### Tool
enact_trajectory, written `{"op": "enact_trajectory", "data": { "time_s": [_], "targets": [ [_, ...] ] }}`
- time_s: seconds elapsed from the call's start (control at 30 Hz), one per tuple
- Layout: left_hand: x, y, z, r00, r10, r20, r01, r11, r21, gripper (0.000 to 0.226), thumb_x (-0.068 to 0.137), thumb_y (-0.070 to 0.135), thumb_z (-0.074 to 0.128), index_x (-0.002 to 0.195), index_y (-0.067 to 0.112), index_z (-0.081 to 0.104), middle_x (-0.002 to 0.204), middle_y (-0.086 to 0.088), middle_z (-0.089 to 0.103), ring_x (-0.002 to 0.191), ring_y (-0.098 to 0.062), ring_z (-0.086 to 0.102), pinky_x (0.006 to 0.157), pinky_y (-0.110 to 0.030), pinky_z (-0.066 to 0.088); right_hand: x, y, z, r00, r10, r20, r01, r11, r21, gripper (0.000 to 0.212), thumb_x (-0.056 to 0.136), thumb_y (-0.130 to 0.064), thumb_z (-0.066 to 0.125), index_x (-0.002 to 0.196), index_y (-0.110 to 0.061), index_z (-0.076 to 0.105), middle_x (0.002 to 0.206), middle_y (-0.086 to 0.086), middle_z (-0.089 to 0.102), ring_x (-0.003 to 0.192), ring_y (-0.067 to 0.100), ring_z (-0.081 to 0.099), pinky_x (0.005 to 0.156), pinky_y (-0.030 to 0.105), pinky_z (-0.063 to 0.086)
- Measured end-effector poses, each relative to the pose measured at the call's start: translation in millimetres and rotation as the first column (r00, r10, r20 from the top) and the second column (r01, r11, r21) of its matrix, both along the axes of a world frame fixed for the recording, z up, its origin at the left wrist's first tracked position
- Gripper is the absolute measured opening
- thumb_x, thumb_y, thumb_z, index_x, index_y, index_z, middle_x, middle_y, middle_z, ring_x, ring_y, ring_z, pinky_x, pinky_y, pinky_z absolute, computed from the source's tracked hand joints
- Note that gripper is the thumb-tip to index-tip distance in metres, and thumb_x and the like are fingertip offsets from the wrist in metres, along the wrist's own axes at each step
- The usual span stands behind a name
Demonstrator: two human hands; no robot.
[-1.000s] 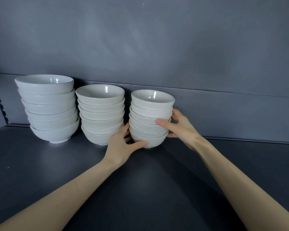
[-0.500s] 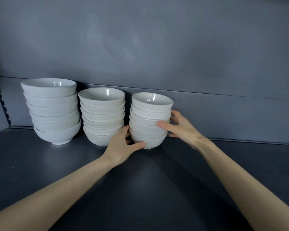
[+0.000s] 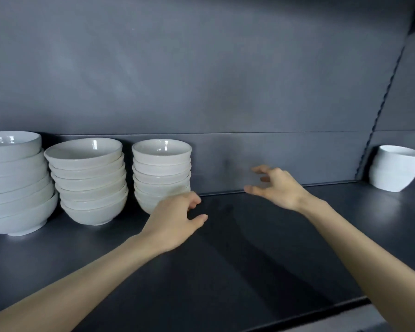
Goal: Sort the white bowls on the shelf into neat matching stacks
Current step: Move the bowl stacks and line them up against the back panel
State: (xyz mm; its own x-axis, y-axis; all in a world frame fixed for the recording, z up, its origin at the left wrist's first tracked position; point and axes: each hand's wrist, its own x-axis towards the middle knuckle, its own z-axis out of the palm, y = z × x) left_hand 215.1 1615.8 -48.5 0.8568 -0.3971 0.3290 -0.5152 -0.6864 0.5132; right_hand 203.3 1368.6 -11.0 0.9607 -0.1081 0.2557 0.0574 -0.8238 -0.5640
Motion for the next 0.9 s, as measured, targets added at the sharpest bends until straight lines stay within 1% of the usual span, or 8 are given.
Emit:
{"op": "enact_trajectory", "data": {
  "time_s": [0.13, 0.23, 0.3, 0.43, 0.47, 0.53, 0.6, 0.9],
  "targets": [
    [-2.6, -60.5, 34.4, 0.974, -0.093, 0.207, 0.065, 0.988, 0.139, 0.043, 0.088, 0.041, 0.061, 0.126, 0.023, 0.052, 0.128, 0.005, 0.058, 0.117, -0.019, 0.055, 0.097, -0.038, 0.045, -33.0, -50.4, 21.0, 0.99, -0.122, 0.065, 0.131, 0.979, -0.153, 0.057, 0.087, -0.032, 0.067, 0.138, -0.015, 0.047, 0.143, 0.005, 0.048, 0.13, 0.024, 0.044, 0.103, 0.03, 0.036],
    [-11.7, -107.3, 56.4, 0.942, -0.169, 0.29, 0.101, 0.966, 0.236, 0.049, 0.09, 0.043, 0.056, 0.134, 0.023, 0.044, 0.133, 0.003, 0.052, 0.122, -0.022, 0.049, 0.098, -0.035, 0.041, -62.8, -90.3, 35.4, 0.971, -0.216, 0.102, 0.234, 0.946, -0.223, 0.057, 0.087, -0.032, 0.066, 0.139, -0.02, 0.046, 0.144, 0.005, 0.045, 0.13, 0.027, 0.044, 0.107, 0.038, 0.037],
    [-22.0, -138.8, 66.2, 0.924, -0.218, 0.315, 0.133, 0.954, 0.27, 0.052, 0.092, 0.043, 0.054, 0.137, 0.023, 0.04, 0.135, 0.002, 0.049, 0.124, -0.022, 0.045, 0.096, -0.033, 0.035, -84.7, -117.1, 41.8, 0.955, -0.27, 0.125, 0.294, 0.917, -0.268, 0.058, 0.087, -0.033, 0.065, 0.14, -0.02, 0.044, 0.144, 0.004, 0.043, 0.13, 0.028, 0.044, 0.106, 0.041, 0.038],
    [-45.0, -201.2, 78.2, 0.901, -0.251, 0.353, 0.16, 0.951, 0.265, 0.056, 0.092, 0.044, 0.054, 0.141, 0.023, 0.035, 0.138, 0.002, 0.045, 0.127, -0.023, 0.039, 0.098, -0.033, 0.032, -131.3, -172.3, 49.8, 0.929, -0.341, 0.144, 0.369, 0.88, -0.298, 0.061, 0.088, -0.033, 0.065, 0.142, -0.019, 0.04, 0.144, 0.004, 0.041, 0.127, 0.025, 0.044, 0.095, 0.03, 0.039],
    [-50.6, -217.5, 80.5, 0.897, -0.256, 0.36, 0.164, 0.95, 0.266, 0.058, 0.092, 0.045, 0.054, 0.141, 0.023, 0.034, 0.138, 0.002, 0.045, 0.127, -0.023, 0.038, 0.1, -0.034, 0.031, -143.6, -187.1, 51.6, 0.923, -0.358, 0.144, 0.385, 0.87, -0.308, 0.062, 0.088, -0.033, 0.065, 0.143, -0.02, 0.039, 0.146, 0.002, 0.038, 0.129, 0.025, 0.042, 0.094, 0.03, 0.039],
    [-62.5, -250.1, 84.7, 0.883, -0.276, 0.38, 0.173, 0.943, 0.284, 0.061, 0.091, 0.048, 0.054, 0.142, 0.023, 0.032, 0.139, 0.001, 0.045, 0.128, -0.023, 0.037, 0.103, -0.035, 0.029, -167.9, -218.0, 54.6, 0.908, -0.392, 0.148, 0.419, 0.851, -0.316, 0.065, 0.087, -0.035, 0.065, 0.144, -0.023, 0.036, 0.149, 0.0, 0.034, 0.13, 0.028, 0.042, 0.101, 0.039, 0.04],
    [-75.5, -281.8, 88.1, 0.859, -0.302, 0.413, 0.177, 0.933, 0.314, 0.065, 0.09, 0.051, 0.053, 0.144, 0.023, 0.03, 0.14, 0.0, 0.043, 0.129, -0.022, 0.037, 0.105, -0.035, 0.027, -190.2, -250.7, 56.6, 0.897, -0.414, 0.159, 0.443, 0.835, -0.327, 0.066, 0.087, -0.036, 0.065, 0.145, -0.023, 0.035, 0.149, 0.0, 0.035, 0.129, 0.03, 0.043, 0.102, 0.045, 0.04],
    [-108.8, -398.5, 101.9, 0.823, -0.354, 0.444, 0.209, 0.916, 0.342, 0.07, 0.087, 0.054, 0.055, 0.145, 0.025, 0.028, 0.143, 0.001, 0.04, 0.132, -0.022, 0.033, 0.106, -0.034, 0.025, -244.7, -370.2, 55.8, 0.867, -0.477, 0.143, 0.495, 0.792, -0.358, 0.067, 0.088, -0.034, 0.065, 0.145, -0.023, 0.033, 0.149, -0.001, 0.033, 0.128, 0.027, 0.044, 0.095, 0.04, 0.042]
  ]
}}
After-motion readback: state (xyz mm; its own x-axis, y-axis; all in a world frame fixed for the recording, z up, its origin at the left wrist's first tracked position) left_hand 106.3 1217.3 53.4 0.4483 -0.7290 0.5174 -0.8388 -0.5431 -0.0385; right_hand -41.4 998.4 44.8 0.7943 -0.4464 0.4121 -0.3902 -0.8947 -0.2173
